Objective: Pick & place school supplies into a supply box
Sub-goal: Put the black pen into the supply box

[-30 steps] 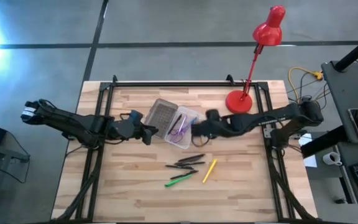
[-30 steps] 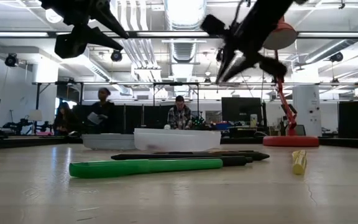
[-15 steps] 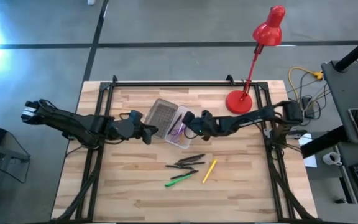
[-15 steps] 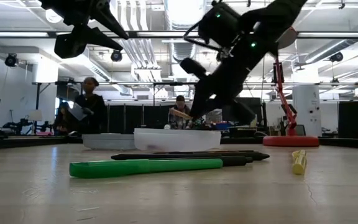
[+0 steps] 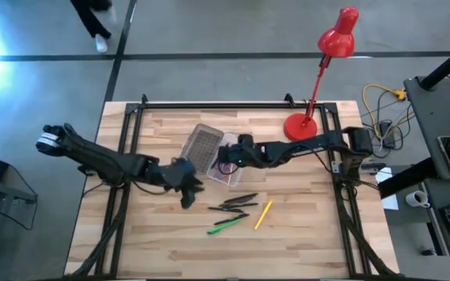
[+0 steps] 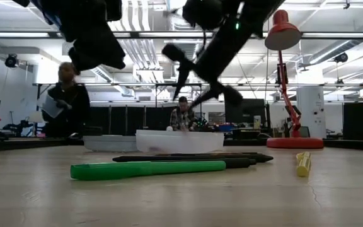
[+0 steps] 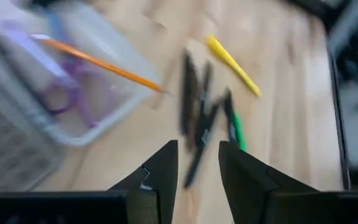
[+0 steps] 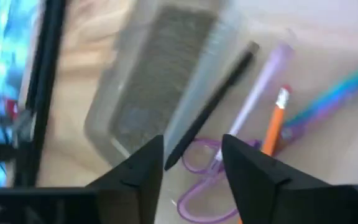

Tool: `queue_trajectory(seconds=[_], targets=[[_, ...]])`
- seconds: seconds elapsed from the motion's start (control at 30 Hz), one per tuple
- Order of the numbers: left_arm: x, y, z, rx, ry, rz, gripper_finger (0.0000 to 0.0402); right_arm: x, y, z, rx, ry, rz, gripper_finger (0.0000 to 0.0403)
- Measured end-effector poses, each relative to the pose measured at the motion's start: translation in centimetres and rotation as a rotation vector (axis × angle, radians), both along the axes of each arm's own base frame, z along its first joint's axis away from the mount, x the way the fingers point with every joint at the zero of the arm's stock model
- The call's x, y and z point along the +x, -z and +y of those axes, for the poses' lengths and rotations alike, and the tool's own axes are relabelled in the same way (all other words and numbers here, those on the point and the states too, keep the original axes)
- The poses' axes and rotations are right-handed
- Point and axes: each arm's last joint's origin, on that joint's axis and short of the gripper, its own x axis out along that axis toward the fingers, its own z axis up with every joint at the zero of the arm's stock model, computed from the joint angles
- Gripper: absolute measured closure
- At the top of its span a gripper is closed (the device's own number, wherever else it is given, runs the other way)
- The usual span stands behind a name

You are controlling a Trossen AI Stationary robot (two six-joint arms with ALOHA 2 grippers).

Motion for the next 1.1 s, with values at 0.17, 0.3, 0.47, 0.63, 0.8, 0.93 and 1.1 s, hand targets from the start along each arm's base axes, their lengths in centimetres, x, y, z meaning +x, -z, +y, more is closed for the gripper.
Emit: queue_trajectory(seconds=[0.17, 0.3, 0.47, 0.63, 0.8, 0.93, 1.1], targets=[[1.6, 2.1, -0.7, -0.081, -0.039, 0.076, 0.0301, -1.7, -3.4, 0.8, -0.187, -0.288, 0.174, 0.0214], [3.2, 3.4, -2.2, -0.019, 0.074, 0.135, 0.0301, -4.4, -4.8, 2.6, -0.269, -0.537, 0.395, 0.0206], [5.1, 4.3, -4.7, 0.203, 0.335, 0.149, 0.0301, -8.2, -5.7, 6.2, -0.352, -0.755, 0.55, 0.0204], [7.0, 6.2, -4.9, 0.242, 0.347, 0.21, 0.0301, -10.9, -6.6, 9.0, -0.358, -0.719, 0.497, 0.0204], [8.0, 8.2, -4.8, 0.263, 0.36, 0.274, 0.0301, -12.8, -6.0, 11.1, -0.326, -0.636, 0.454, 0.0204], [8.4, 9.1, -4.8, 0.276, 0.374, 0.291, 0.0301, -13.8, -4.8, 12.2, -0.302, -0.613, 0.458, 0.0205], [8.5, 9.7, -4.4, 0.276, 0.364, 0.32, 0.0311, -14.3, -4.0, 12.9, -0.266, -0.579, 0.452, 0.0205]])
